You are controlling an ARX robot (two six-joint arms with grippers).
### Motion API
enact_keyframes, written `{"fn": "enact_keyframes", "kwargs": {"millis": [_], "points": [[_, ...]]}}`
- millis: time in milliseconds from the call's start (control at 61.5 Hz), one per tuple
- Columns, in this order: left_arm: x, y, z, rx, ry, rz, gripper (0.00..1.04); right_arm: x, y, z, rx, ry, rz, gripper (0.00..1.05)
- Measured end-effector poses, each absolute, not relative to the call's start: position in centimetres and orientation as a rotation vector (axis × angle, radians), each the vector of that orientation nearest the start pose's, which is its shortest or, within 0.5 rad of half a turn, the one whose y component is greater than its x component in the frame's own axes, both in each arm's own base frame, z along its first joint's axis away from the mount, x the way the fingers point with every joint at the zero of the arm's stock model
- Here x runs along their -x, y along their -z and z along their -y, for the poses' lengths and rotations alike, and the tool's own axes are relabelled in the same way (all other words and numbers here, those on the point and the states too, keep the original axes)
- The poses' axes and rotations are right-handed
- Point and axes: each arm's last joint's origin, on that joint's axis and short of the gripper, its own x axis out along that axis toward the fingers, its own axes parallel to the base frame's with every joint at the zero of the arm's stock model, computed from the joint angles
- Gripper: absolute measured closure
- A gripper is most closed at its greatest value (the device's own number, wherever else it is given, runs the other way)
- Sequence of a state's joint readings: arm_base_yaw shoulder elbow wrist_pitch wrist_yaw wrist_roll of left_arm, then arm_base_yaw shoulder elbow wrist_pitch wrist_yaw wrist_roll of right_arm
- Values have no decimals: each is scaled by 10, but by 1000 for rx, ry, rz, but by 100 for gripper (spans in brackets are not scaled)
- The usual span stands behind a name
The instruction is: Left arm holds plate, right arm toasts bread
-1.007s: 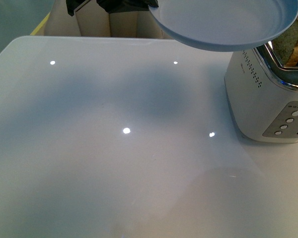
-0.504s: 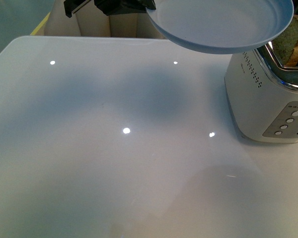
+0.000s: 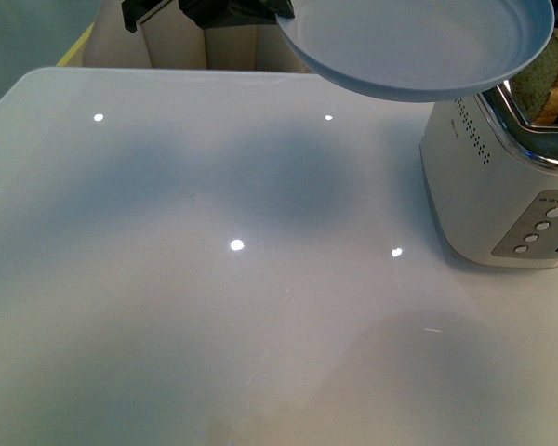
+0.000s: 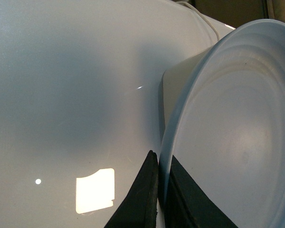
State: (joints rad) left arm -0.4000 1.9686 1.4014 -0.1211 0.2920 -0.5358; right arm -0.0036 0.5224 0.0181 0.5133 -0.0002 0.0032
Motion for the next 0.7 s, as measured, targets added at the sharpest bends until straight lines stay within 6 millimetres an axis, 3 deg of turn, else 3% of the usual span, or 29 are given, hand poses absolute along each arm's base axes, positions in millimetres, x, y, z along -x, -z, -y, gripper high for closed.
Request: {"fn": "enact_keyframes", "kwargs": {"millis": [699], "points": [[-396, -205, 179, 452, 462, -860, 102, -113, -173, 0, -4, 4, 19, 103]]}}
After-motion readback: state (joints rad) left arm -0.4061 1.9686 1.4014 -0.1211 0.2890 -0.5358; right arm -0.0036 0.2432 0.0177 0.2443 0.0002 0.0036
